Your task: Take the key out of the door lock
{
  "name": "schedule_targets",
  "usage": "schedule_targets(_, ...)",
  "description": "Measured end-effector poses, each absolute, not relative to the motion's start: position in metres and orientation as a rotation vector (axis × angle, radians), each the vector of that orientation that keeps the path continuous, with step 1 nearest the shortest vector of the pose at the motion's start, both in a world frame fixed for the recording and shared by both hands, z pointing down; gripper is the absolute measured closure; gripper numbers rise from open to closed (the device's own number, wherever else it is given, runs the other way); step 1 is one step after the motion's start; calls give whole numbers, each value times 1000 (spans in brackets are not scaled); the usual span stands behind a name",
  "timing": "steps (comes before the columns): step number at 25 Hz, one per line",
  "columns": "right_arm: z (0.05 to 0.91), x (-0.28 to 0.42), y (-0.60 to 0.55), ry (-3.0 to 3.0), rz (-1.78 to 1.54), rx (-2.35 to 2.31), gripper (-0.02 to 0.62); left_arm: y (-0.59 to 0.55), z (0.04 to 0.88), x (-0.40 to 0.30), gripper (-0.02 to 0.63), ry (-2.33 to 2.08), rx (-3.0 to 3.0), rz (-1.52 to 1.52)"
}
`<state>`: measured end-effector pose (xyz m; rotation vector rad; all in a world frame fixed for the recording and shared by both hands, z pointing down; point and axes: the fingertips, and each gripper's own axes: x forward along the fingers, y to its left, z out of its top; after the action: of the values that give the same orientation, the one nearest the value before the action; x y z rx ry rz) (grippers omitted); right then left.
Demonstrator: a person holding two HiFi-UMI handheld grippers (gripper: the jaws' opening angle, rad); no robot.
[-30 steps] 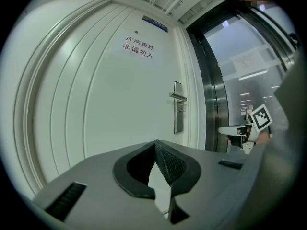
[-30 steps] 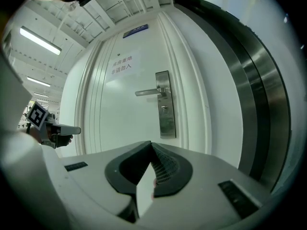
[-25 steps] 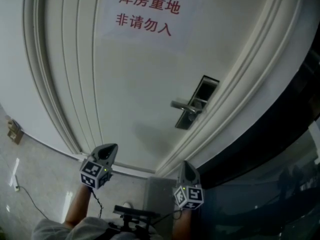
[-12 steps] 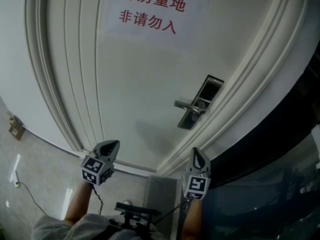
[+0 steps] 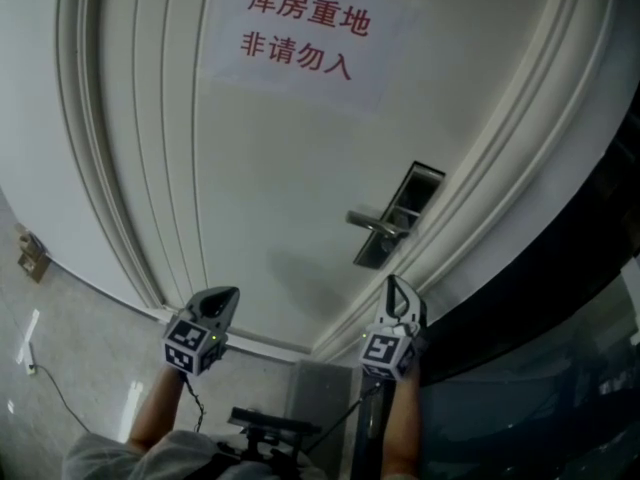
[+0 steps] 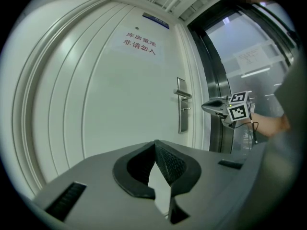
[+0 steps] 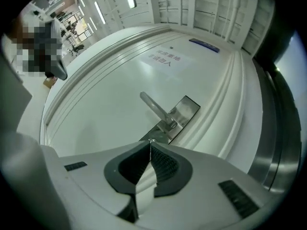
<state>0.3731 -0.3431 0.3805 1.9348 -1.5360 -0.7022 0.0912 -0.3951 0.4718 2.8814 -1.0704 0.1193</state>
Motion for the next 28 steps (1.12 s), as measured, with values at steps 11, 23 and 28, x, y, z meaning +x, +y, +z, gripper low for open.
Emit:
schedule_targets(11, 379, 381, -378, -1432, -789, 1732, 534, -405, 469, 87, 614, -1114, 2862, 111)
schedule_targets(23, 393, 393, -409, -1333, -824, 1603, 451, -411, 471, 89, 614, -1120, 2852, 107)
schedule_targets(28, 392, 397, -420, -1303, -828, 1583, 451, -414, 472, 87, 614, -1129, 2837, 103)
